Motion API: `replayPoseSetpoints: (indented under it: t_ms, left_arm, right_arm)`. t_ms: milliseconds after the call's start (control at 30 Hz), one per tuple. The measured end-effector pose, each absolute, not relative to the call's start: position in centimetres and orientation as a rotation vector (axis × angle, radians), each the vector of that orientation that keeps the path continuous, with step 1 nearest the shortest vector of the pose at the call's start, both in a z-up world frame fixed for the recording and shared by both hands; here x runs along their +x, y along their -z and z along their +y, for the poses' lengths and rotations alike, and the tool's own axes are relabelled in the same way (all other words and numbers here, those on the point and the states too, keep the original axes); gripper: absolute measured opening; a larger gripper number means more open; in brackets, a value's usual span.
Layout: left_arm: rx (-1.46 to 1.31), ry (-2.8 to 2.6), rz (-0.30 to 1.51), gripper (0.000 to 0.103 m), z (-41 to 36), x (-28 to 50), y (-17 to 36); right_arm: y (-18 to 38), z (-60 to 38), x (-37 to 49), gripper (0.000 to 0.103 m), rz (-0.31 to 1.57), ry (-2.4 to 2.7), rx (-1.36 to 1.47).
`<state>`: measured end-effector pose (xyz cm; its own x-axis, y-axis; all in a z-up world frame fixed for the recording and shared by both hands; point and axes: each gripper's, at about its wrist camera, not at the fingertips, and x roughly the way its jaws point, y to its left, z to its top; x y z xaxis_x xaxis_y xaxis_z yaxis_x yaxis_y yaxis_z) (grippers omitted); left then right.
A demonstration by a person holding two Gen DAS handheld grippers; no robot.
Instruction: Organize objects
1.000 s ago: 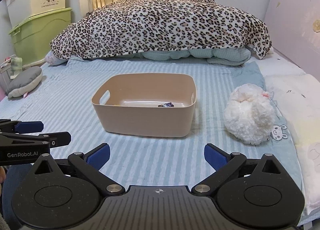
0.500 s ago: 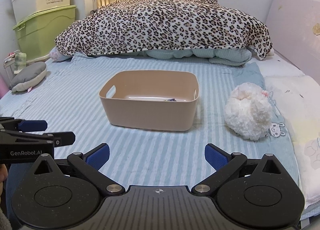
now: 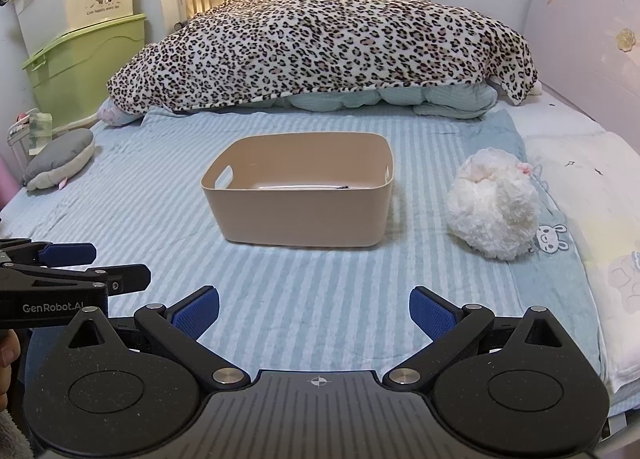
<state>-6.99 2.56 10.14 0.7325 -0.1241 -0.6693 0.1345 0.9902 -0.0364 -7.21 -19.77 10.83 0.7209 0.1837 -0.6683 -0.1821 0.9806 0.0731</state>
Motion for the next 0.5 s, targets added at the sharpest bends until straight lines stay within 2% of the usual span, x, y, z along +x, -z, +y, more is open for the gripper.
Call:
replayPoseSetpoints:
  t_ms: [500]
  left_arm:
    - [0.017, 0.134, 0.73, 0.085, 2.75, -7.24, -10.3]
  right_arm:
    - [-11.0, -20.43, -7.53, 0.103, 0.74, -0.184, 0.018]
